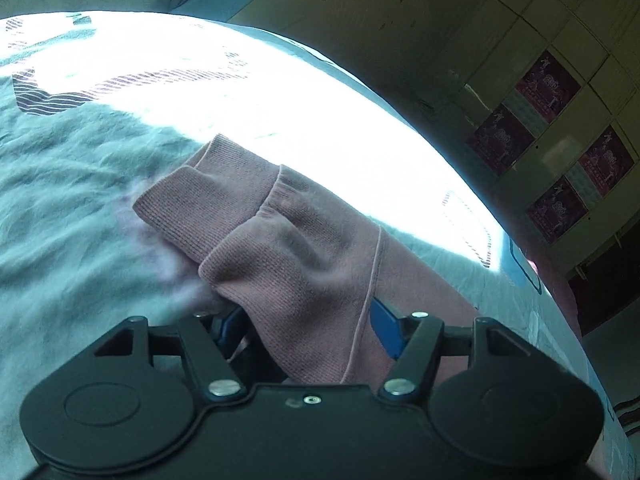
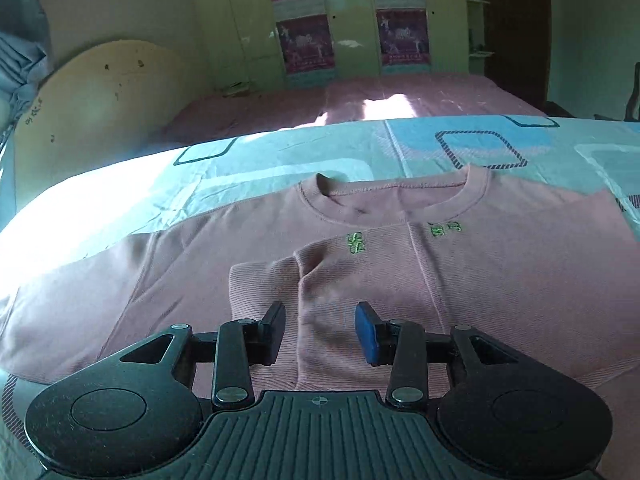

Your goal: Fold small clothes

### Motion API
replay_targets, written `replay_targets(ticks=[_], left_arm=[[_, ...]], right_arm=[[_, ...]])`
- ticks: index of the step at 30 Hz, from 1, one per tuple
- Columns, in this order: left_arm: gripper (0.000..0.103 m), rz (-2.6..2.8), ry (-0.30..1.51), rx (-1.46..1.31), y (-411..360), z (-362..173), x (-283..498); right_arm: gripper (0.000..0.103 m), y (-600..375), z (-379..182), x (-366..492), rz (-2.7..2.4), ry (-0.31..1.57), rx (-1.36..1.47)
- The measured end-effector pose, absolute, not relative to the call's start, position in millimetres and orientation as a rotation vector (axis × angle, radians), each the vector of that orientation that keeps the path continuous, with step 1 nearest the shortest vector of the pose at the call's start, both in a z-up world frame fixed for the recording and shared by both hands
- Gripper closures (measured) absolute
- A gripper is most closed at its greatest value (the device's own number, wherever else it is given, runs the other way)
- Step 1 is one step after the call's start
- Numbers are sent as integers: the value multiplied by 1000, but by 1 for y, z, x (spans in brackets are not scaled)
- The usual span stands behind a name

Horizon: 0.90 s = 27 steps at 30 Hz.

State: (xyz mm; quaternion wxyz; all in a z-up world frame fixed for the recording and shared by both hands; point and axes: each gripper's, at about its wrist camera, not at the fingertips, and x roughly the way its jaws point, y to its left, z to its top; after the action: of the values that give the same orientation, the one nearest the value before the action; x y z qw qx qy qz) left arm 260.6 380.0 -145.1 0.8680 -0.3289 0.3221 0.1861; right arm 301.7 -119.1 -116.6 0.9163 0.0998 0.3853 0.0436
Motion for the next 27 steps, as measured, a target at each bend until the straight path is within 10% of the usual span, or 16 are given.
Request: replay_targets(ticks=[7,27], left_arm=[[95,413,641,-686,383,-148,260],[98,-407,583,-171,26,-74,299]], right_arm=[[64,-112,-137,305,98,859,122],[63,-220,-99,252,61,778,329]])
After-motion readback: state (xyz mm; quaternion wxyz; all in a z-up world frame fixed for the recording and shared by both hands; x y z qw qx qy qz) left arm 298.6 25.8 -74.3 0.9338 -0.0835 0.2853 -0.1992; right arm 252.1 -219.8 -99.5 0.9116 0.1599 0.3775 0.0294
